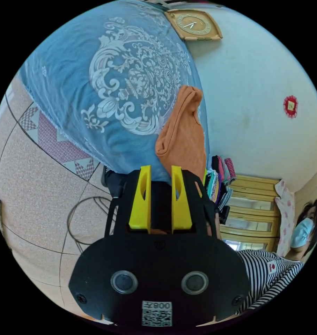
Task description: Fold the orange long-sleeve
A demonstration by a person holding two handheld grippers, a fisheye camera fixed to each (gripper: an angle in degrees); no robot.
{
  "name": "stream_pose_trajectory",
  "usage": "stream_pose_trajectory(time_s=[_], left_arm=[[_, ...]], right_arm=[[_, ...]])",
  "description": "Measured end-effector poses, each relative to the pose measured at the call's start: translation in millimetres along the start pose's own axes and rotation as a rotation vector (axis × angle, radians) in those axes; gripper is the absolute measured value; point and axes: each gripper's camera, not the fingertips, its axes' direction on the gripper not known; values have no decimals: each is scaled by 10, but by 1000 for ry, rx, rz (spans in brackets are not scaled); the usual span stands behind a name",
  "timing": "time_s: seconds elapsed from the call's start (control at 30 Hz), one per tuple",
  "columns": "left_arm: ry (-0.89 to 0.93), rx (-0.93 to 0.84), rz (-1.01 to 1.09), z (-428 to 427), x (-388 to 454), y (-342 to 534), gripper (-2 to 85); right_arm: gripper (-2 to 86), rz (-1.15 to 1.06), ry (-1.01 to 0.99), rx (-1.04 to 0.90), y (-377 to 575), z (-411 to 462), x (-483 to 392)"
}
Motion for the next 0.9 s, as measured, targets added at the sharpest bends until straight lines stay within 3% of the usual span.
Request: stream_pose_trajectory(time_s=[0.4,0.53,0.63,0.9], left_arm=[[117,51,-54,337,-330,39,68],[142,54,-57,383,-390,86,57],[185,54,-62,380,-436,127,50],[253,70,-9,297,-326,253,39]], right_arm=[[1,-347,7,-108,-1411,673,-2496],[1,-400,109,-211,-1895,1159,-3217],[1,-427,245,-326,-2096,1579,-3596],[1,-456,309,-299,-2523,1637,-4366]])
